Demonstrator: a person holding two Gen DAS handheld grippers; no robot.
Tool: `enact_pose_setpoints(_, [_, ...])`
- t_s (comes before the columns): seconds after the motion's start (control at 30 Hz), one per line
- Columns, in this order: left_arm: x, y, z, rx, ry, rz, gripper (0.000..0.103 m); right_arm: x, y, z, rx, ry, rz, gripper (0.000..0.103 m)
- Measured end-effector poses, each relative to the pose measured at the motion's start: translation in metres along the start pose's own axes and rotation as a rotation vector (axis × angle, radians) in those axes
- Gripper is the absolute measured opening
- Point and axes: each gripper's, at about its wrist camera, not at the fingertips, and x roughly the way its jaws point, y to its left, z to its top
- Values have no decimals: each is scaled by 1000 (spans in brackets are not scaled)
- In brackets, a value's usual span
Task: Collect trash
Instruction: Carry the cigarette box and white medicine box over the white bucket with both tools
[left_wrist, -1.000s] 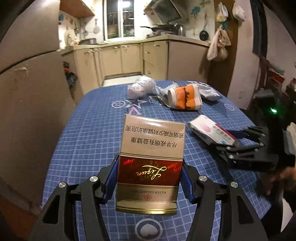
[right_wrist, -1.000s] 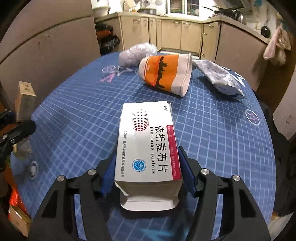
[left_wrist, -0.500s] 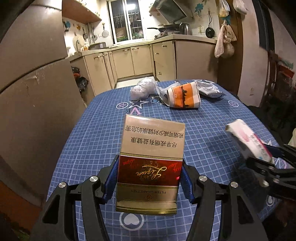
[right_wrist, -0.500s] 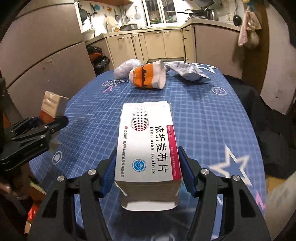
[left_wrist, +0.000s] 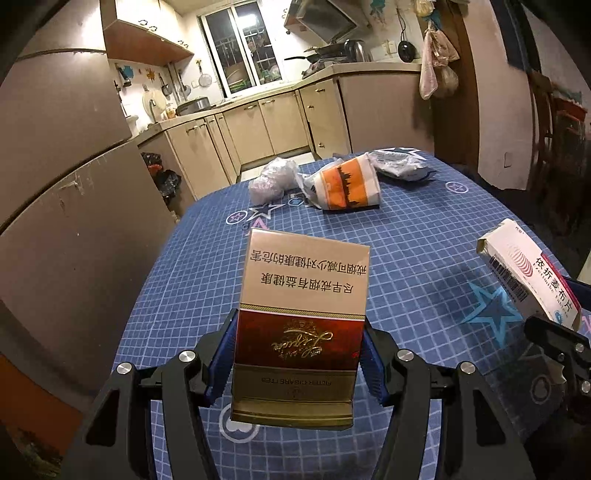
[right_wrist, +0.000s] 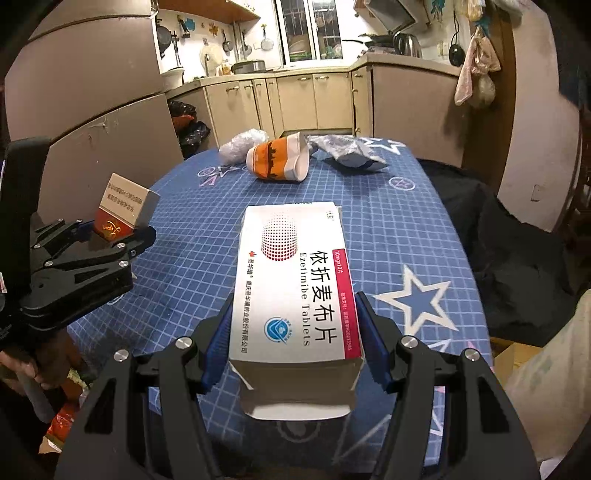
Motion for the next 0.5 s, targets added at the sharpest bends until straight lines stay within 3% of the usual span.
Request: enact_pose_setpoints(0.5, [-26,-20,4,45,-48,3,61,-29,-15,0,22,-84,-50,59])
